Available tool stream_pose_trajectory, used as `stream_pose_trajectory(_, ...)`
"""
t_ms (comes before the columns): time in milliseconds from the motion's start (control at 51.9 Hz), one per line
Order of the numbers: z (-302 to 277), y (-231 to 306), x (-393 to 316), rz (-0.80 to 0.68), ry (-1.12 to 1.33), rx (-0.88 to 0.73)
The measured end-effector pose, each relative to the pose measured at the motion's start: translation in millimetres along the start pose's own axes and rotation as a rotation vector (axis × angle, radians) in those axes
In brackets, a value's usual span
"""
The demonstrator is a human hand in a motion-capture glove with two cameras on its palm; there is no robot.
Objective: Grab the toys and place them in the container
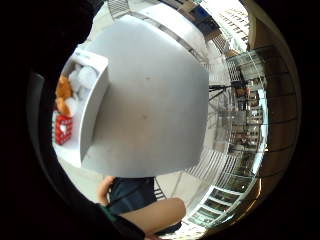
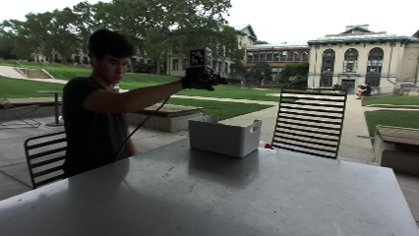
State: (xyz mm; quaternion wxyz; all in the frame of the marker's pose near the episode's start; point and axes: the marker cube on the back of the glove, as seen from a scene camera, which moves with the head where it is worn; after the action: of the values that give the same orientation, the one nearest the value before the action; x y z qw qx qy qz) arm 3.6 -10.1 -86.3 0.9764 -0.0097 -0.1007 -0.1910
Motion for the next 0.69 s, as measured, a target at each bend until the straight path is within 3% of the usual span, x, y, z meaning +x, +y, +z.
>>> stream_pose_trajectory(58,-2.9,23.1,10.7,-0.047,-0.025,0.006)
stream_pose_trajectory(116,2.2,29.9,53.8,0.243,0.151,0.024)
stream_pose_trajectory(154,4.7,37.7,80.4,0.352,0.215,0.028)
stream_pose_trajectory(231,5.4,65.8,112.3,0.238,0.171,0.020)
stream_pose_trajectory(328,11.8,85.8,137.1,0.427,0.201,0.020)
stream_pose_trajectory(694,46.3,154.4,224.9,0.500,0.198,0.074)
